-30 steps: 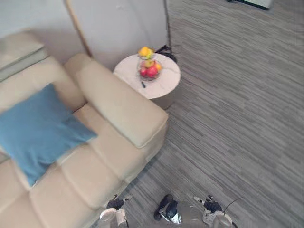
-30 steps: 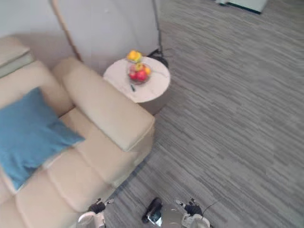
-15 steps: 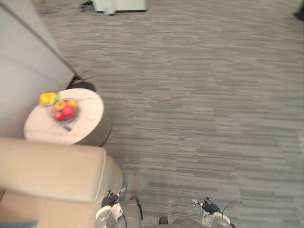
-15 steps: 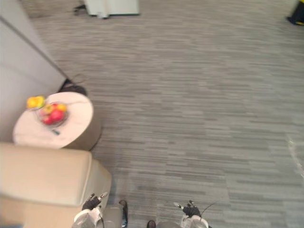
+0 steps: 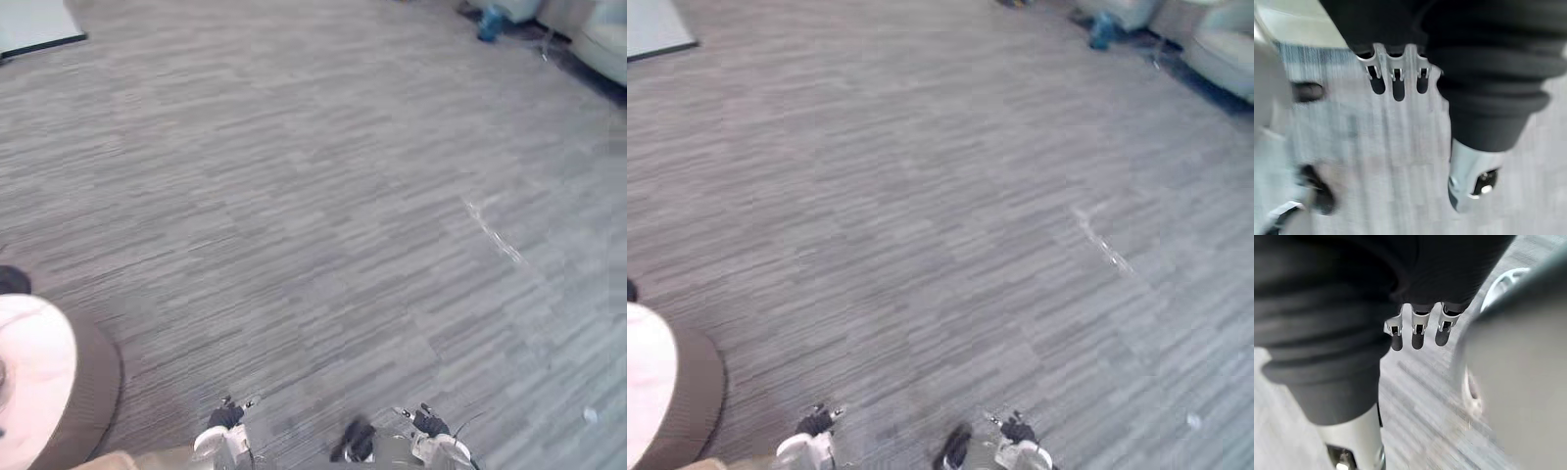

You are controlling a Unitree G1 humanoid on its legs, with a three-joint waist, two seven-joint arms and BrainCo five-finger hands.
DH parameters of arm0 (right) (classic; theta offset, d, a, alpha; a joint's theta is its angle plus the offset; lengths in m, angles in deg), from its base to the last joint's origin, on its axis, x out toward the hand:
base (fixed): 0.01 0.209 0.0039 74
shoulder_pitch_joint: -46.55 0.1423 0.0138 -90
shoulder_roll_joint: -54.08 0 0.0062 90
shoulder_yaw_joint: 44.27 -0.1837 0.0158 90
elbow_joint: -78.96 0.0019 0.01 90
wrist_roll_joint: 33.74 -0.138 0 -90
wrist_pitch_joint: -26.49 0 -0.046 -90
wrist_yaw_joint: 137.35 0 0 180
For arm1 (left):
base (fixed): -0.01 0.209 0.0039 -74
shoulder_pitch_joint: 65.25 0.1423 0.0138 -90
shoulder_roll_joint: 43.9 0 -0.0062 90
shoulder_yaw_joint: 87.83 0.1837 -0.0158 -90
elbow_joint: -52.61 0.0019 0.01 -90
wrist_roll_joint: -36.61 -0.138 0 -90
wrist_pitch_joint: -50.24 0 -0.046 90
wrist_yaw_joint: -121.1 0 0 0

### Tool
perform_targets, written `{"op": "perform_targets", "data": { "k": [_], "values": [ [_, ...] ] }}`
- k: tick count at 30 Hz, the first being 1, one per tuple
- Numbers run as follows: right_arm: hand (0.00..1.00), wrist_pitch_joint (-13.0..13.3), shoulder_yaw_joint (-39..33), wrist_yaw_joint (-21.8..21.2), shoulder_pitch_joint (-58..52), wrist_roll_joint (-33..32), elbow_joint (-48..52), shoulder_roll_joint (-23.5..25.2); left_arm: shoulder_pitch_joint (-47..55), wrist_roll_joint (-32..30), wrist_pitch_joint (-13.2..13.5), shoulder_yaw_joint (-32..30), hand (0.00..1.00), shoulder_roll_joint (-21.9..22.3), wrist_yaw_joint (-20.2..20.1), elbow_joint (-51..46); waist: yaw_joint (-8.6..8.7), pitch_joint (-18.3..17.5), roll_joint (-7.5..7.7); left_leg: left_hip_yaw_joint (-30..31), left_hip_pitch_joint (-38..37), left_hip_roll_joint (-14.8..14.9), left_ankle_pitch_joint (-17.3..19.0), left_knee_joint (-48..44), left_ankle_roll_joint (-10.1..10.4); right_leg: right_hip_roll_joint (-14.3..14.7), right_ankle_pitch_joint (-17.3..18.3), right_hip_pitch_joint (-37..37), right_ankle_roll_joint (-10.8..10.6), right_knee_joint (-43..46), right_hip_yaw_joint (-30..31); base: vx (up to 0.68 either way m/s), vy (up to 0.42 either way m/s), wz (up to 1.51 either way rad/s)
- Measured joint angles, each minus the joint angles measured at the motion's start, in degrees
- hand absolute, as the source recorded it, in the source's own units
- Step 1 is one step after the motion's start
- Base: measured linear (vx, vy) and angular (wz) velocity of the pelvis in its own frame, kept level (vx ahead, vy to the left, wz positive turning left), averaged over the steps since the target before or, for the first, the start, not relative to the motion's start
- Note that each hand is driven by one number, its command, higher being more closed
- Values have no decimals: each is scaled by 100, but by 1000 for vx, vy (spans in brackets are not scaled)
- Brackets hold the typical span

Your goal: Pick up cushions and gather them together orderly.

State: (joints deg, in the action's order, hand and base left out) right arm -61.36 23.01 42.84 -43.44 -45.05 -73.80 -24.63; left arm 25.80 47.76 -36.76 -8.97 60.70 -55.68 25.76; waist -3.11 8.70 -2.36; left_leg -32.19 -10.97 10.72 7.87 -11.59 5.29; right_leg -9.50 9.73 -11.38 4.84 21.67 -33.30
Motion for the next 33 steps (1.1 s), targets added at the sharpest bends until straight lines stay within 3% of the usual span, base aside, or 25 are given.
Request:
{"op": "perform_targets", "data": {
  "k": [1,2,3,5,6,8,9,12,13,14,15,16,17,18,19,20,22,23,24,26,28,29,30,31,33],
  "values": [
    [0,-1,-72,2,-27,1,-13,-30,-4,-14,2,-29,0,27,-2,-23,0,38,-39,1,40,96,-3,-282,4,48,31,82,5,-40,52,281,-181,-54],
    [0,-3,-158,8,-147,0,-15,-32,-11,-43,2,-45,0,19,-5,-32,18,58,-63,90,223,335,-86,-1121,123,125,107,299,1,-136,103,240,-175,-27],
    [0,-22,-118,8,-286,-3,29,17,-5,-61,7,-131,0,21,-16,-114,32,96,-12,497,629,678,-387,-2415,68,210,203,598,-8,-261,160,216,-171,-28],
    [0,-18,52,46,-365,-91,106,13,58,-79,14,-270,0,63,-12,-310,-32,140,-38,1077,1412,871,-23,-4199,-190,363,443,994,59,-308,497,165,-100,-69],
    [0,-23,92,47,-358,-112,106,22,67,-82,18,-262,0,60,-11,-334,-42,141,-34,1172,1564,823,58,-4317,-136,372,496,1050,80,-310,560,169,-34,-96],
    [0,-50,204,48,-237,-118,114,89,77,-87,85,-192,0,69,-14,-532,-77,153,-6,1428,2205,543,353,-4055,-142,472,541,1181,70,-425,923,159,25,-95],
    [0,-48,207,64,-213,-112,129,153,76,-87,115,-124,0,74,-7,-655,-159,160,9,1557,2486,291,419,-3179,-136,518,551,1194,41,-494,1211,179,70,-117],
    [0,-48,249,105,-269,-115,311,195,108,-79,124,-165,0,157,29,-725,-330,151,4,2075,2519,-149,248,-1027,-89,678,653,1278,-139,-580,1893,229,130,-135],
    [0,-48,264,105,-272,-109,326,192,135,-82,123,-169,0,165,35,-747,-338,121,-7,2197,2527,-182,141,-788,-75,723,665,1288,-160,-596,2021,338,202,-149],
    [0,-53,265,117,-270,-102,324,211,179,-90,118,-197,0,151,34,-762,-374,24,46,2342,2458,-265,-241,-758,-133,737,728,1290,-276,-611,2316,515,263,-113],
    [0,-57,272,119,-309,-101,339,321,211,-118,92,-198,0,34,26,-760,-340,-135,258,2217,2431,-389,-65,-825,-259,610,800,1273,-399,-653,2533,468,211,-99],
    [0,-55,270,118,-363,-101,351,368,208,-135,70,-200,0,-18,26,-757,-332,-201,373,2107,2392,-436,68,-840,-257,516,841,1246,-486,-564,2606,607,202,-87],
    [0,-54,270,115,-450,-100,345,428,165,-157,38,-222,0,-68,30,-736,-378,-231,531,1771,2153,-496,336,-826,-211,368,917,1060,-737,59,2809,410,112,-89],
    [0,-54,267,113,-439,-89,347,453,167,-157,32,-219,0,-70,37,-732,-433,-236,546,1571,1991,-496,404,-822,-243,269,904,801,-899,712,2908,462,155,-125],
    [0,-59,261,81,-392,-60,380,463,174,-156,3,-181,0,-68,34,-724,-453,-206,510,1305,1661,-502,520,-811,-246,81,660,248,-1509,1987,2980,403,181,-101],
    [0,-50,250,75,-356,-35,457,392,187,-156,-31,-78,0,-69,35,-662,-324,-137,413,1161,1230,-522,622,-737,-269,-163,423,-98,-1839,3039,2830,473,195,-71],
    [0,-43,226,57,-382,3,552,311,122,-156,-63,80,0,-12,28,-639,-187,-105,263,959,466,-498,629,-308,-278,-535,353,-399,-1331,3597,2020,465,115,-32],
    [0,-45,208,46,-361,2,527,299,115,-156,-64,114,0,-10,26,-632,-186,-102,253,918,346,-487,629,-184,-276,-574,414,-461,-1199,3547,1835,449,36,-33],
    [0,-42,156,39,-263,2,460,271,99,-155,-70,193,0,-12,21,-613,-154,-86,201,855,53,-420,619,135,-260,-595,547,-610,-904,3112,1296,443,-23,-23],
    [0,-41,137,31,-154,3,317,230,37,-155,-69,304,0,-33,19,-520,-32,-58,190,861,-131,-323,607,336,-242,-483,503,-876,-668,2128,815,439,-102,-10],
    [0,-44,33,28,-146,-5,278,196,19,-164,-78,389,0,-113,0,-401,95,-20,289,1030,-320,-415,610,379,-239,-226,-192,-1022,-635,548,1153,432,-200,0],
    [0,-43,-38,4,-174,-22,195,66,-34,-205,-85,417,0,-109,3,-314,103,84,224,1208,-535,-416,622,378,-221,-66,-610,-912,-163,443,1318,645,-297,-51],
    [0,-46,-200,9,-65,2,41,-133,-20,-240,-88,421,0,6,-7,-222,47,72,-100,1484,-438,-178,490,-91,-9,194,-314,-865,-141,486,1413,641,-289,-63],
    [0,-54,-243,11,-43,2,40,-166,-21,-248,-88,411,0,22,4,-214,50,83,-135,1581,-337,-120,442,-375,74,234,-226,-848,-130,505,1437,620,-265,-65],
    [0,-75,-313,43,-114,-1,65,-171,-69,-298,-101,348,0,83,-11,-266,123,168,-237,2079,450,192,-246,-2335,365,400,57,-430,-103,358,1450,449,-184,-11]
  ]
}}
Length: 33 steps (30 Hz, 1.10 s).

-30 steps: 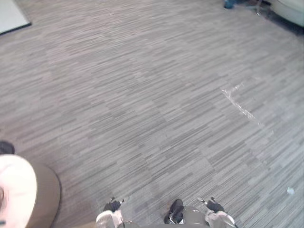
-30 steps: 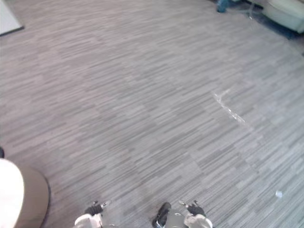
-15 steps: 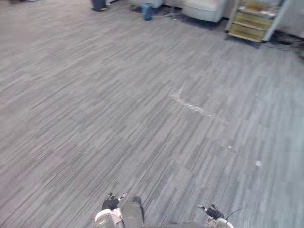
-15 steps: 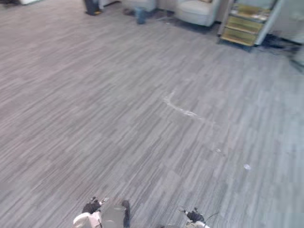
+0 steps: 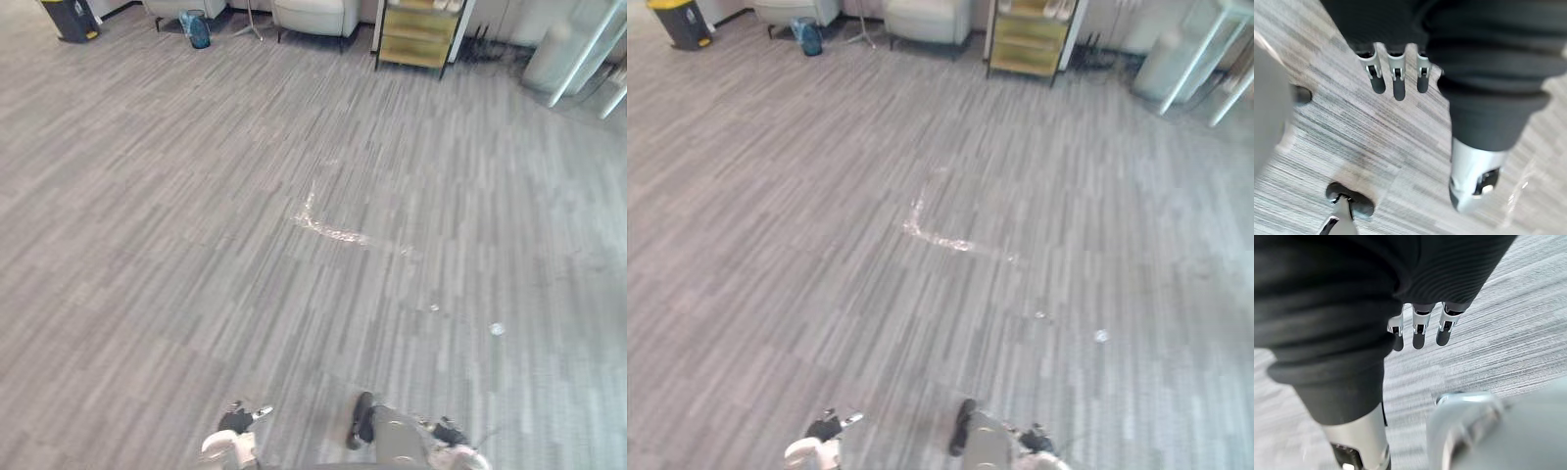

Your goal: Pick up cushions and gather them together orderly.

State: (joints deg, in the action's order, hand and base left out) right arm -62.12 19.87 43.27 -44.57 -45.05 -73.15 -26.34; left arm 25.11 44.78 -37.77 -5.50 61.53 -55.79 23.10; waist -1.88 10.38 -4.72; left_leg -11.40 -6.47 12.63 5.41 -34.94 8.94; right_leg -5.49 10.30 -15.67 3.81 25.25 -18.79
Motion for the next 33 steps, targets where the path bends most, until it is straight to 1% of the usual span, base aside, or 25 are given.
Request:
{"op": "perform_targets", "data": {
  "k": [1,3,5,6,8,10,11,12,13,14,15,16,17,18,19,21,23,24,26,27,28,30,31,32,33],
  "values": [
    [0,-10,25,12,-23,-7,13,63,-22,-35,1,-32,0,15,2,-57,-3,42,31,153,355,117,-189,-829,28,71,67,265,16,-149,8,396,-127,-3],
    [0,-36,78,49,-134,-54,34,180,-27,-183,33,-15,0,-3,-11,-349,-98,115,172,89,1142,179,111,-2274,-163,152,197,1110,61,-602,50,413,-88,-27],
    [0,-37,225,52,-109,-58,55,195,-43,-200,53,69,0,-1,-11,-511,-128,101,263,-111,1773,122,325,-2226,-320,170,227,1553,31,-1016,78,405,-65,-18],
    [0,-40,301,54,-87,-74,77,192,-74,-199,87,141,0,1,-10,-619,-166,101,306,-216,2129,68,412,-1805,-461,183,257,1766,-4,-1238,120,585,-27,-22],
    [0,-41,293,66,16,-117,169,207,-84,-196,131,139,0,42,-2,-759,-254,105,326,-256,2447,-225,449,-136,-507,187,255,2100,-157,-1545,291,541,45,-44],
    [0,-6,257,61,82,-111,269,207,-92,-199,147,144,0,90,6,-779,-370,100,321,21,2464,-542,101,1912,-302,178,464,2399,-330,-1780,555,469,151,-64],
    [0,-14,258,64,116,-110,262,203,-90,-199,148,171,0,90,6,-783,-414,85,305,63,2493,-585,4,2212,-290,203,555,2508,-410,-1813,635,400,175,-62],
    [0,-23,266,75,92,-102,254,225,-85,-215,146,203,0,59,2,-792,-486,30,350,168,2541,-608,-398,2162,-464,193,744,2661,-479,-1834,756,604,253,-65],
    [0,-36,251,93,51,-97,231,369,-36,-245,141,208,0,-54,-3,-797,-531,-180,602,131,2555,-762,-604,1922,-549,0,877,2745,-534,-1766,965,645,222,-61],
    [0,-37,247,98,-1,-93,211,434,-6,-248,142,201,0,-135,-2,-796,-527,-290,776,90,2548,-883,-465,1825,-715,-151,896,2660,-528,-1517,1085,806,242,-44],
    [0,-37,241,64,-45,12,213,483,-10,-259,112,199,0,-203,-2,-762,-474,-408,952,-12,2447,-1029,-250,1700,-845,-372,820,2415,-684,-851,1249,692,192,-19],
    [0,-40,183,53,-94,18,200,489,-31,-263,105,223,0,-244,-2,-643,-468,-409,1017,-58,2207,-1150,-18,1603,-911,-550,589,2064,-1099,297,1490,795,256,-6],
    [0,-41,162,49,-120,17,198,490,-38,-258,105,267,0,-263,-4,-621,-453,-390,1022,-65,2010,-1205,110,1619,-949,-625,288,1752,-1465,1130,1631,644,217,7],
    [0,-41,165,38,-130,18,182,489,-65,-258,68,309,0,-285,-2,-528,-410,-331,999,-43,1604,-1302,284,1695,-1007,-727,-233,1232,-1871,2518,1777,610,174,12],
    [0,-41,184,34,-137,19,156,479,-68,-257,17,318,0,-262,-2,-485,-372,-278,925,8,1258,-1328,365,1810,-1054,-769,-222,1015,-1801,3165,1731,573,142,10],
    [0,-42,265,13,-182,19,156,428,-53,-245,6,472,0,-167,1,-384,-297,-145,565,113,184,-1248,410,2426,-1084,-833,159,563,-1181,3445,1055,540,105,9],
    [0,-14,256,-19,-149,15,260,376,-34,-238,7,478,0,-153,0,-344,-222,-61,417,124,-344,-1198,410,2790,-1085,-891,395,169,-877,2683,480,526,13,23],
    [0,-3,250,-40,-126,16,264,366,-41,-240,6,466,0,-167,3,-343,-134,-41,464,186,-546,-1188,448,2902,-1135,-884,353,-99,-838,1883,281,513,-84,44],
    [0,14,149,-62,-123,14,267,345,-29,-259,5,463,0,-142,-6,-338,-78,-15,466,300,-802,-1072,710,3010,-1070,-685,-101,-375,-775,392,298,580,-204,56],
    [0,-2,119,-61,-140,17,216,346,-2,-310,7,463,0,-146,-17,-334,-74,-14,544,323,-1007,-1027,995,3102,-866,-487,-681,-372,-898,-756,586,540,-227,53],
    [0,-6,109,-61,-161,19,125,331,-21,-362,14,456,0,-213,-25,-312,-55,19,635,482,-1205,-1060,1166,3110,-784,-401,-1299,-350,-863,-794,807,558,-240,24],
    [0,-40,8,-60,-119,22,-44,192,0,-408,8,421,0,-73,-104,-133,-107,-37,350,707,-1198,-809,1189,2410,-807,-162,-775,-412,-474,-41,971,570,-262,-20],
    [0,-39,-73,-65,-144,13,-24,180,43,-416,8,412,0,-34,-96,-134,-52,-107,204,832,-834,-692,1153,1479,-733,-118,-556,-310,-434,40,853,488,-231,-13],
    [0,-39,-129,-64,-165,15,0,150,46,-423,7,415,0,-10,-101,-129,10,-89,175,925,-657,-634,1085,1054,-621,-92,-498,-213,-426,29,775,521,-219,20],
    [0,-44,-178,-49,-208,12,9,163,39,-457,-4,413,0,52,-113,-138,73,-119,11,1064,-307,-489,750,145,-110,-38,-362,39,-333,10,630,556,-202,42]
  ]
}}
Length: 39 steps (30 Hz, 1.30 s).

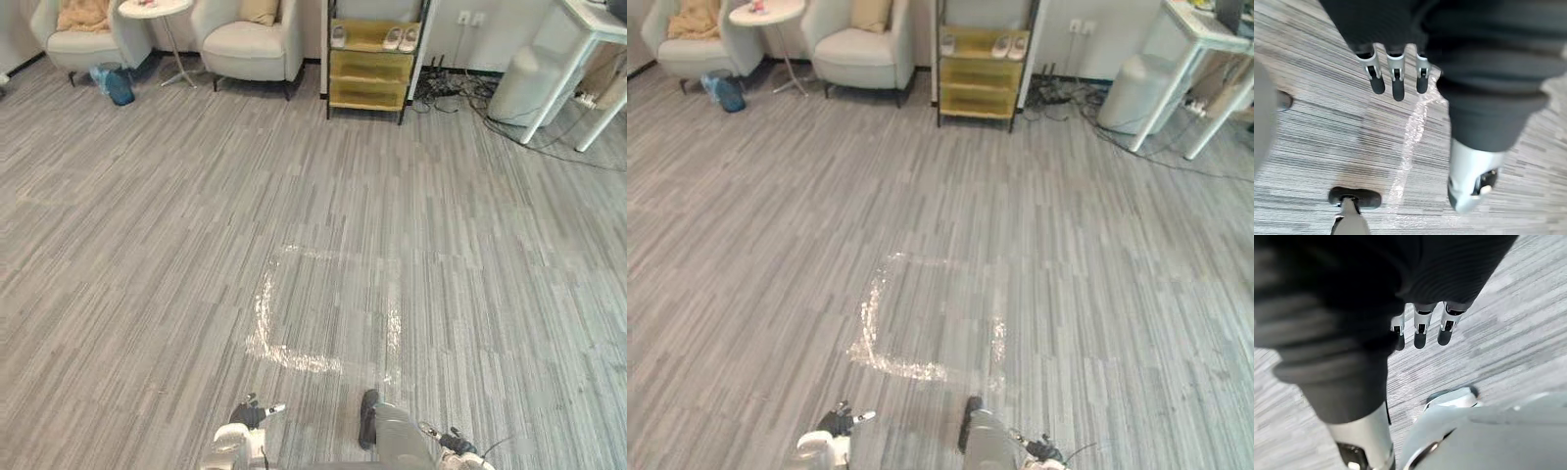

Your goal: Pick up cushions and gather them together orderly.

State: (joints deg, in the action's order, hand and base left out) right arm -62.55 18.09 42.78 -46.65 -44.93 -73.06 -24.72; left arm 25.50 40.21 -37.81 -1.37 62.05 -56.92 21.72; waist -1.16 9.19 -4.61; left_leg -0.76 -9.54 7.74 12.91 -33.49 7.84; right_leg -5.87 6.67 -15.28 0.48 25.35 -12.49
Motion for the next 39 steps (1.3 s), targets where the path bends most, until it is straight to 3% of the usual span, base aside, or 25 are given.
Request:
{"op": "perform_targets", "data": {
  "k": [1,2,3,4,5,8,9,10,11,12,13,15,17,18,21,24,26,27,30,31,32,33,34,37,39],
  "values": [
    [0,-6,73,12,-60,-1,44,-18,-2,-15,-1,-116,0,107,1,-70,25,39,-26,-33,425,197,-813,-1008,306,70,240,385,47,-100,-95,559,-180,58],
    [0,-4,128,27,-101,-8,62,-21,-6,-21,4,-181,0,157,-2,-136,42,113,-50,-134,722,381,-1246,-1678,123,108,356,773,119,-277,-184,530,-146,66],
    [0,-10,143,53,-144,-15,64,-1,-34,-24,11,-172,0,164,-23,-204,42,154,-18,-348,1092,556,-1081,-2322,-151,131,451,1164,153,-490,-293,481,-112,58],
    [0,-21,219,72,-147,-42,61,28,-56,-26,24,-171,0,147,-47,-372,-62,177,93,-732,1583,664,-624,-2704,-403,106,507,1615,142,-808,-410,534,-120,35],
    [0,-18,222,72,-144,-74,60,45,-64,-23,33,-155,0,133,-69,-426,-147,170,137,-976,1855,668,-437,-2613,-438,83,484,1856,100,-1000,-466,422,-85,8],
    [0,3,214,93,-58,-246,287,170,-70,-1,104,-157,0,134,-96,-576,-247,180,183,-1449,2382,399,-181,-412,-543,7,567,2486,-164,-1459,-586,455,-1,8],
    [0,13,212,96,-46,-243,322,205,-70,-2,122,-159,0,145,-95,-587,-254,177,197,-1359,2356,141,-383,711,-510,-49,699,2650,-292,-1464,-586,497,106,5],
    [0,15,263,96,-75,-242,393,194,-44,0,119,-154,0,168,-95,-583,-262,145,145,-1114,2351,-83,-964,1661,-463,-9,904,2778,-430,-1436,-550,515,161,-12],
    [0,11,318,99,-64,-238,380,211,-46,3,123,-150,0,150,-93,-553,-296,134,183,-945,2328,-168,-1391,1603,-578,-31,1044,2853,-511,-1362,-463,520,160,-5],
    [0,-6,395,97,-25,-231,350,368,-80,-8,110,-110,0,33,-94,-539,-280,23,423,-1010,2308,-379,-1128,1528,-684,-244,1090,2937,-529,-1327,-323,578,150,3],
    [0,-5,424,94,-52,-226,353,423,-105,-8,98,-99,0,-4,-98,-490,-239,-37,539,-1016,2347,-467,-955,1397,-727,-352,1088,2866,-529,-1190,-168,592,149,7],
    [0,-9,444,82,-86,-210,359,457,-133,2,33,-101,0,-54,-101,-480,-280,-84,710,-1243,2164,-598,-538,1118,-848,-675,1030,2394,-629,203,403,598,188,-16],
    [0,-9,438,62,-37,-87,357,455,-185,49,-15,-92,0,-118,-101,-323,-283,-50,715,-1404,1683,-652,-242,1136,-908,-877,353,1609,-1115,2100,917,458,132,-34],
    [0,-14,456,38,-38,3,357,457,-176,70,-34,-89,0,-138,-99,-245,-248,-18,668,-1421,1327,-654,-119,1213,-904,-930,225,1312,-1284,2895,951,436,98,-29],
    [0,-16,484,4,-117,5,392,334,-115,80,-51,87,0,-134,-101,-198,-198,43,483,-1421,374,-605,-84,1887,-905,-1027,565,906,-927,3193,275,382,20,-7],
    [0,6,408,-19,-157,-1,363,301,-162,94,-47,97,0,-148,-102,-74,-179,34,510,-1282,-101,-468,-72,2295,-880,-851,770,684,-670,1419,-400,296,-114,21],
    [0,4,301,-22,-164,0,212,301,-171,85,-36,116,0,-208,-104,10,-159,11,650,-1082,-114,-513,29,2317,-669,-525,103,737,-575,-401,-120,304,-201,47],
    [0,3,222,-27,-148,-3,37,213,-220,82,-32,118,0,-169,-103,92,-105,40,517,-901,-215,-418,115,2297,-517,-384,-142,855,-286,-430,-127,315,-181,26],
    [0,-7,51,-18,-150,-13,-23,123,-140,51,-16,17,0,-79,-116,125,-142,-21,255,-855,-121,-237,108,1847,-499,-212,227,993,-213,-446,-105,322,-195,4],
    [0,-5,50,-16,-184,-13,-17,124,-131,38,-13,14,0,-82,-121,94,-140,-8,277,-779,123,-162,103,1152,-489,-214,335,1148,-193,-470,-154,293,-200,16],
    [0,-2,81,-16,-234,-14,-8,112,-118,37,-16,2,0,-81,-120,38,-125,-8,276,-713,428,-74,54,457,-344,-221,395,1267,-185,-480,-206,216,-115,20],
    [0,1,122,-14,-301,-18,40,107,-112,35,-14,-6,0,-71,-121,-76,-125,-21,252,-639,819,104,-177,-480,-6,-199,488,1443,-158,-480,-306,174,-54,20],
    [0,2,232,-7,-312,-20,81,101,-52,35,-2,-6,0,-66,-124,-166,-139,-19,256,-667,1127,273,-395,-1237,38,-173,575,1666,-109,-547,-358,285,-64,20],
    [0,2,255,-8,-317,-79,86,119,-56,38,10,-5,0,-52,-124,-252,-179,-21,268,-804,1479,308,46,-976,-221,-144,571,1972,-109,-865,-415,189,-7,-1],
    [0,2,255,-7,-248,-130,107,176,-85,51,13,-5,0,-22,-116,-288,-231,-15,280,-517,1582,-102,26,516,-295,-205,593,2060,-220,-958,-271,204,109,-27]
  ]
}}
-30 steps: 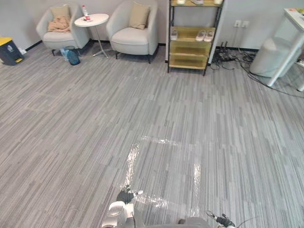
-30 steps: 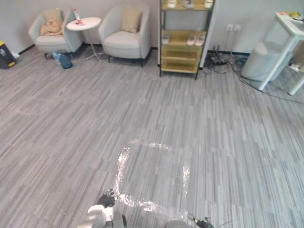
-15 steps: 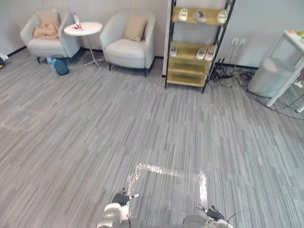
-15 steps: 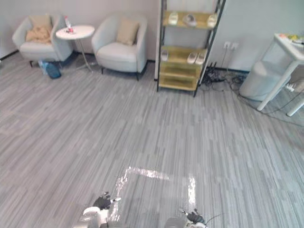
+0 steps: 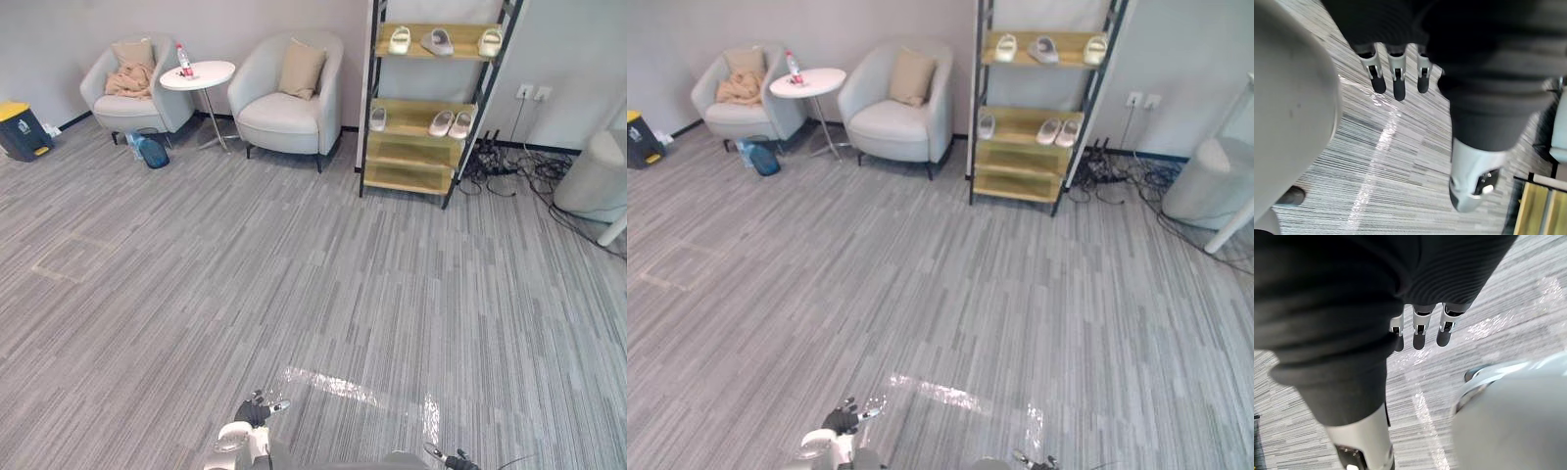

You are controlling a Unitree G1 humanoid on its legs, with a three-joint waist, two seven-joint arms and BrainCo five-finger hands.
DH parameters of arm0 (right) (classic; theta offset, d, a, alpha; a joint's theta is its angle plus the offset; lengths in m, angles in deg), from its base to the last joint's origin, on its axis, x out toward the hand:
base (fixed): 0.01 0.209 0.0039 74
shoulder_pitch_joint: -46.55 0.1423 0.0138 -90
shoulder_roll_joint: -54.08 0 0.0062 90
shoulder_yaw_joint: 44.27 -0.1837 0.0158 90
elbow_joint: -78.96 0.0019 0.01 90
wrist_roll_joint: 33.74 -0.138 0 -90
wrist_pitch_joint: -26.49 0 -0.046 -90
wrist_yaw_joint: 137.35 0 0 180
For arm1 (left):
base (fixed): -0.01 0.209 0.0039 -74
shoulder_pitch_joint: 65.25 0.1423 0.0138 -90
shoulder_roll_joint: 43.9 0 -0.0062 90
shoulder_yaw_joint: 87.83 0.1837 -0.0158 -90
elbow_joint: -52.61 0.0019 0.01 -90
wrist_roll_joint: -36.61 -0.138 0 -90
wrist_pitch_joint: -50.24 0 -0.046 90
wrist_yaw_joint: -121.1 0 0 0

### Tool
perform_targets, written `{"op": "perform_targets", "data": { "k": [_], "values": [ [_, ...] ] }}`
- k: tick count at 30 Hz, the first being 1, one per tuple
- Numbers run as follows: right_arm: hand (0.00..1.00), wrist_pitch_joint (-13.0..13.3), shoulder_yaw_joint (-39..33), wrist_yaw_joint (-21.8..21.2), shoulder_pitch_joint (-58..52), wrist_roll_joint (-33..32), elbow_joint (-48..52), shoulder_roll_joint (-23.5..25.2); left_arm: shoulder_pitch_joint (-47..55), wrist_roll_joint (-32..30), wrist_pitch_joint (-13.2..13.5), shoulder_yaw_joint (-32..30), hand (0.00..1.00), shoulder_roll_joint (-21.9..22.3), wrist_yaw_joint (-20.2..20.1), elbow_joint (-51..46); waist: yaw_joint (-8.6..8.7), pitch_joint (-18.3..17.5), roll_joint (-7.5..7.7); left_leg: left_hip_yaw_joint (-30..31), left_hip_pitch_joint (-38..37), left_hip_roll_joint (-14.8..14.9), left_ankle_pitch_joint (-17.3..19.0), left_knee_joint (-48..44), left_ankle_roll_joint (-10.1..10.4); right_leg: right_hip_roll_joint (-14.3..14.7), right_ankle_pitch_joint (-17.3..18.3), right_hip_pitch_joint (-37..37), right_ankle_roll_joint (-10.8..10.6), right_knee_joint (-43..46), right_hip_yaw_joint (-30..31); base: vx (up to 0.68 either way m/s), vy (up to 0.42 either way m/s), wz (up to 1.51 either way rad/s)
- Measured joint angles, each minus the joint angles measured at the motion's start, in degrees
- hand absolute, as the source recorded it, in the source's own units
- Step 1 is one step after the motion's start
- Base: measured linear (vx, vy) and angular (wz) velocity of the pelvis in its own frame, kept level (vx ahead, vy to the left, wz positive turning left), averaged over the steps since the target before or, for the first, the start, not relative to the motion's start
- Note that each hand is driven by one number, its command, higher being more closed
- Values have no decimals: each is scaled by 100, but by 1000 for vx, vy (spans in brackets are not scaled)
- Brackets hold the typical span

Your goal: Pick up cushions and gather them together orderly.

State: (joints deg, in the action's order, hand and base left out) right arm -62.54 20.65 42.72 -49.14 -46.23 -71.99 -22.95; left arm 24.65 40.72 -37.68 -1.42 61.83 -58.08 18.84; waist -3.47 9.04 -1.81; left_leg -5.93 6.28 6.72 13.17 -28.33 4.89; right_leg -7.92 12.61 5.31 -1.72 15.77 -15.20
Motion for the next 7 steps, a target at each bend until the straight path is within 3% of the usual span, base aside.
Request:
{"op": "perform_targets", "data": {
  "k": [2,5,7],
  "values": [
    [0,-12,-24,6,0,-4,51,-2,40,-1,6,-28,0,43,4,29,-19,-83,-20,291,-159,-229,-498,900,-6,53,100,-27,-201,39,309,254,179,-39],
    [0,-36,105,-5,-45,22,52,174,78,-1,-18,-47,0,-93,2,66,-8,-284,257,33,-409,-437,-436,1177,-122,-137,59,114,-307,-252,636,246,131,-28],
    [0,-36,128,-5,-56,38,58,249,83,-7,-26,-36,0,-111,-4,106,8,-344,350,-2,-551,-555,-427,1352,-142,-236,36,200,-331,-362,662,175,78,-15]
  ]
}}
